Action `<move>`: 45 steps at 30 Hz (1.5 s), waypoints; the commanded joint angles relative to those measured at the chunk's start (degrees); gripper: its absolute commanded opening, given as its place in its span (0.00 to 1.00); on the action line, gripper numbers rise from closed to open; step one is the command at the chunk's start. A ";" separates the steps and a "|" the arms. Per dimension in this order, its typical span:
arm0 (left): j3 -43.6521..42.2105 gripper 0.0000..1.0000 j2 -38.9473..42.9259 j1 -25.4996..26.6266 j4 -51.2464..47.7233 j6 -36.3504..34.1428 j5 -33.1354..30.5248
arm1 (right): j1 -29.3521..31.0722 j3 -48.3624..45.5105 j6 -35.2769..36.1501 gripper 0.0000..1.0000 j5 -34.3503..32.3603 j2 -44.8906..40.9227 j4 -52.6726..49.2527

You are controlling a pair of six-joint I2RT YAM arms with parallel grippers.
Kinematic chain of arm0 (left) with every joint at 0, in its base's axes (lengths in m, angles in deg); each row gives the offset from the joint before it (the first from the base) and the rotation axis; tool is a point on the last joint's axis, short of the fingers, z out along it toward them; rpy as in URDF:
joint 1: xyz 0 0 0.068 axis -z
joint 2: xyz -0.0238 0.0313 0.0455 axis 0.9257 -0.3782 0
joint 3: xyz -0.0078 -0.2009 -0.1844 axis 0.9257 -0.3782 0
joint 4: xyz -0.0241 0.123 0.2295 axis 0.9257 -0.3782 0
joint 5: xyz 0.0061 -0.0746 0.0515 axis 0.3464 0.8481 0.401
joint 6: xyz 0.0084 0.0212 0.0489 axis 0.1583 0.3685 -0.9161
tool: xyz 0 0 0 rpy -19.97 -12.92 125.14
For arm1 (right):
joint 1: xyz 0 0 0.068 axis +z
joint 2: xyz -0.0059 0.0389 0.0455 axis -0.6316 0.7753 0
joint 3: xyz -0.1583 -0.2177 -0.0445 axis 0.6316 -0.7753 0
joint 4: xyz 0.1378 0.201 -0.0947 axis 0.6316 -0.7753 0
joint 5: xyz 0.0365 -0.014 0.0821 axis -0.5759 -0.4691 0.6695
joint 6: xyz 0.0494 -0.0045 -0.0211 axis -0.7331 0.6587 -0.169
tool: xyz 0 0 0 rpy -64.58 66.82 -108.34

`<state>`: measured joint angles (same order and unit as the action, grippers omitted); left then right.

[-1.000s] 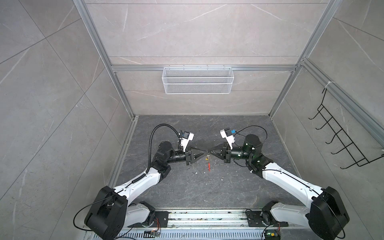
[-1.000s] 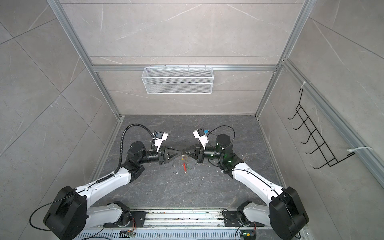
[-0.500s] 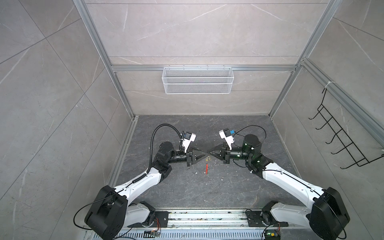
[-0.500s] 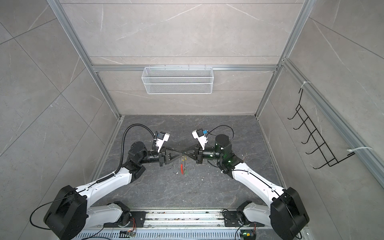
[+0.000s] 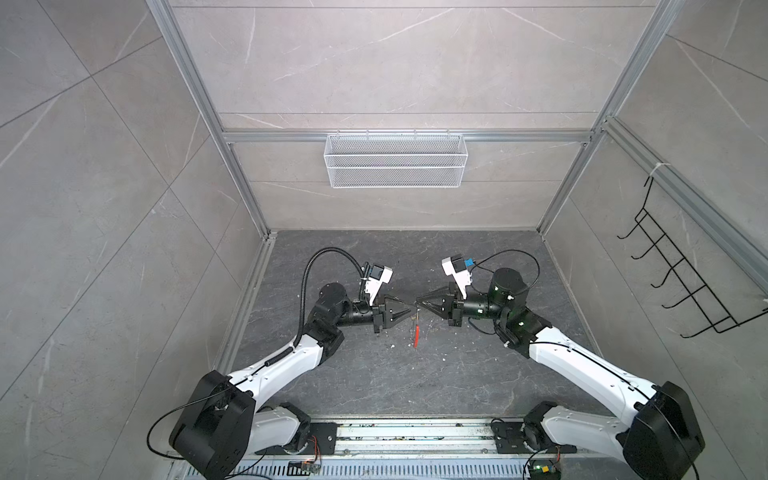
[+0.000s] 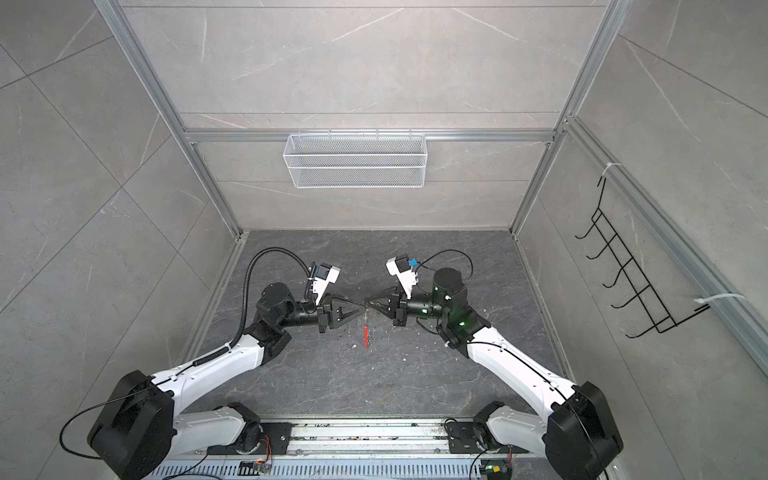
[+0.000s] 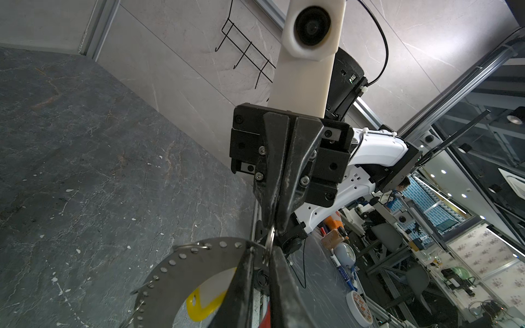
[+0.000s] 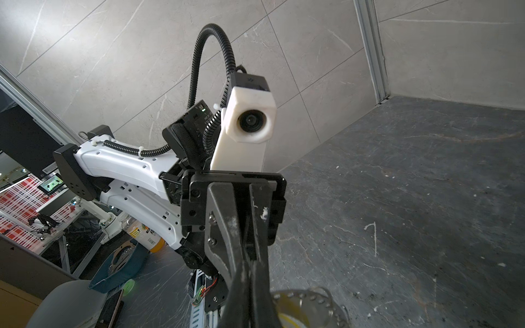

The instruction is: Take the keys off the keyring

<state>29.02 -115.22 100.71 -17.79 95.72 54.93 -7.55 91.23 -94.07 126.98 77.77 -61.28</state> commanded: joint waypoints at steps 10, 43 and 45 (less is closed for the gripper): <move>2.35 0.12 1.92 0.71 3.34 0.44 -0.28 | 1.25 2.20 1.55 0.00 -0.38 -0.62 -0.62; 2.11 0.00 8.65 2.64 -1.21 -0.76 -4.27 | 1.63 1.56 3.39 0.36 -8.28 -13.70 -13.05; 2.12 0.00 9.12 2.92 -0.99 -0.87 -3.52 | 1.68 1.06 3.48 0.37 -7.30 -14.27 -13.34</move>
<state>29.24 -108.25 103.16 -21.44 95.87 50.06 -6.13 92.98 -91.69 117.56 64.37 -72.54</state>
